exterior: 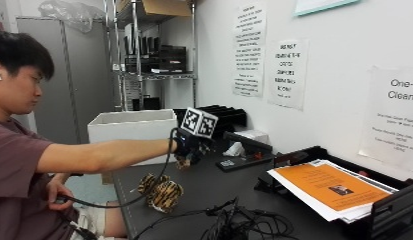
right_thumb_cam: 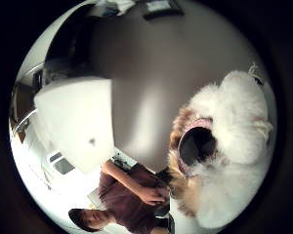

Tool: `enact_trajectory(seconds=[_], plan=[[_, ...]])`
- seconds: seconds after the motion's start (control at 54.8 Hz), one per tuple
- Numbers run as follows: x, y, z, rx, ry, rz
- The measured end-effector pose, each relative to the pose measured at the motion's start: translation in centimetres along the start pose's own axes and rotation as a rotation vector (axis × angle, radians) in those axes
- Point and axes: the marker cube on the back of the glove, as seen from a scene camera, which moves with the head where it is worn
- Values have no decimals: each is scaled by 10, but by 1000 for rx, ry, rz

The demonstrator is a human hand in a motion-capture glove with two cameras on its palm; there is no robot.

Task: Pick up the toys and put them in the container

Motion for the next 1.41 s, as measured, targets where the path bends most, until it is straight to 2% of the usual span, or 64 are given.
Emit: enact_trajectory(seconds=[0.292,0.511,0.767,0.858,0.95,1.041,1.132,1.224,1.278,1.315,1.406], plan=[[-98,56,-161,215,47,-106],[-206,69,-215,296,113,-233],[-344,48,-205,326,136,-398],[-371,49,-197,398,31,-497],[-386,44,-185,354,104,-489],[-390,38,-176,259,268,-563],[-404,26,-168,245,227,-495],[-387,25,-155,-10,325,-305],[-378,27,-152,-108,381,-339],[-379,26,-152,-90,356,-377],[-383,25,-161,43,202,-348]])
